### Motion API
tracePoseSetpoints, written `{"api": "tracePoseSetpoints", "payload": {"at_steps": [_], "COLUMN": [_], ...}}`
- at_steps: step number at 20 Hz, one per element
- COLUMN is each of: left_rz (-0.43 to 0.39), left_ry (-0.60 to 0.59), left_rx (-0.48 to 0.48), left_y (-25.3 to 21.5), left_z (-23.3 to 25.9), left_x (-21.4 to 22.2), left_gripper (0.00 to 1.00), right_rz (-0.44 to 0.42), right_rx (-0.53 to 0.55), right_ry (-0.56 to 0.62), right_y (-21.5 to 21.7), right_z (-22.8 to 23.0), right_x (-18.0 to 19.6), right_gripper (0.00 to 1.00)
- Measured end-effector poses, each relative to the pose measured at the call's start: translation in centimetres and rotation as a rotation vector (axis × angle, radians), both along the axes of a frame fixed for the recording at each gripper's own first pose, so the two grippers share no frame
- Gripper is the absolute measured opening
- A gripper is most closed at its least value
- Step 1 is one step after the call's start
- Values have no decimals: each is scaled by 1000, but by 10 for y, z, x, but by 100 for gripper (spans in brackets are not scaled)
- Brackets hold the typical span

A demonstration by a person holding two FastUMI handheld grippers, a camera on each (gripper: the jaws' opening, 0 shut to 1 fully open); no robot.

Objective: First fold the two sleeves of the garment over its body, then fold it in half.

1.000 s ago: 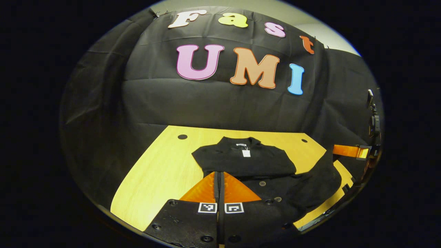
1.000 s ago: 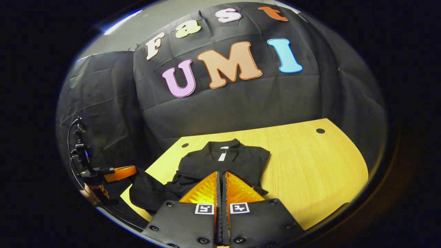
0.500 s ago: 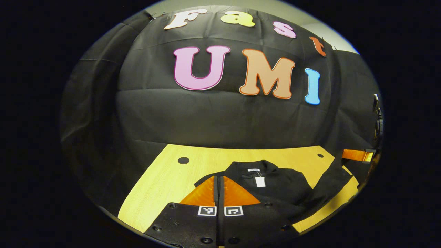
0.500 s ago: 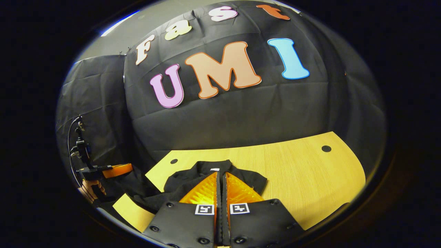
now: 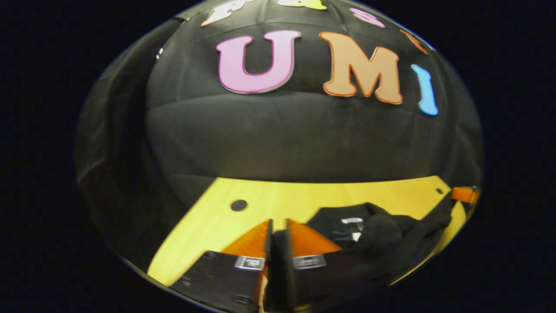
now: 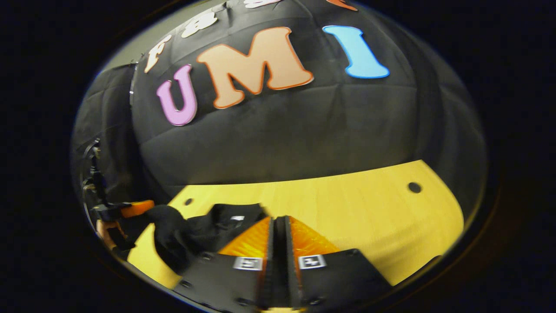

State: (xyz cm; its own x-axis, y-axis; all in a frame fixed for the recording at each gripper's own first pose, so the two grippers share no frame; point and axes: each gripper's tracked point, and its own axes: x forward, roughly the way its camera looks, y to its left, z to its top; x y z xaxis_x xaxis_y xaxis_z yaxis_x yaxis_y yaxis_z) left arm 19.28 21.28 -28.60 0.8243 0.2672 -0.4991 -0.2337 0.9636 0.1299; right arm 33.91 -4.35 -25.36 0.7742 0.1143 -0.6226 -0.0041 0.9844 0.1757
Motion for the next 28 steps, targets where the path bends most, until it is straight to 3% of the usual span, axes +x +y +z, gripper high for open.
{"api": "tracePoseSetpoints", "payload": {"at_steps": [2, 3, 4, 6, 10, 11, 12, 13, 14, 15, 16, 17, 18, 19, 20, 21, 22, 23, 24, 25, 26, 27, 28], "left_rz": [-15, -23, -23, -35, -92, -104, -109, -120, -139, -155, -169, -181, -186, -190, -188, -183, -177, -173, -171, -169, -170, -168, -171], "left_ry": [-94, -131, -151, -194, -292, -309, -325, -355, -387, -406, -419, -429, -436, -446, -449, -451, -453, -443, -435, -432, -432, -429, -433], "left_rx": [19, 18, 26, 54, 80, 79, 80, 76, 70, 68, 69, 69, 63, 53, 45, 36, 26, 16, 11, 10, 16, 22, 27], "left_y": [-10, -16, -18, -25, -48, -53, -56, -60, -65, -68, -69, -71, -72, -72, -73, -73, -72, -72, -72, -72, -70, -68, -68], "left_z": [32, 47, 60, 83, 137, 147, 160, 174, 189, 198, 207, 214, 219, 224, 228, 230, 230, 227, 226, 226, 227, 227, 230], "left_x": [9, 9, 5, -9, -51, -65, -82, -98, -113, -128, -144, -160, -175, -190, -204, -217, -228, -240, -249, -257, -261, -265, -267], "left_gripper": [87, 94, 98, 95, 100, 93, 100, 100, 93, 93, 93, 99, 93, 93, 99, 99, 99, 93, 93, 99, 99, 99, 93], "right_rz": [2, 4, 2, 0, 12, 20, 23, 25, 18, 11, 4, 0, -10, -17, -19, -16, -14, -12, -8, -5, -6, -4, -5], "right_rx": [-9, -15, -35, -54, -69, -84, -97, -100, -100, -92, -83, -79, -81, -86, -86, -82, -83, -82, -77, -73, -68, -64, -60], "right_ry": [-99, -122, -134, -163, -257, -269, -279, -288, -307, -332, -357, -376, -389, -396, -405, -411, -416, -413, -410, -410, -410, -409, -407], "right_y": [-5, -3, -5, -1, 23, 30, 37, 44, 52, 60, 68, 75, 81, 85, 91, 96, 102, 106, 111, 114, 115, 117, 119], "right_z": [16, 21, 26, 42, 95, 107, 117, 129, 141, 154, 168, 179, 188, 194, 201, 206, 208, 209, 208, 208, 208, 208, 209], "right_x": [3, 5, -1, -17, -69, -85, -102, -121, -139, -157, -176, -195, -213, -232, -246, -261, -274, -285, -297, -304, -308, -311, -313], "right_gripper": [92, 98, 98, 94, 97, 98, 94, 97, 94, 97, 94, 96, 97, 93, 96, 93, 96, 93, 96, 97, 93, 99, 99]}}
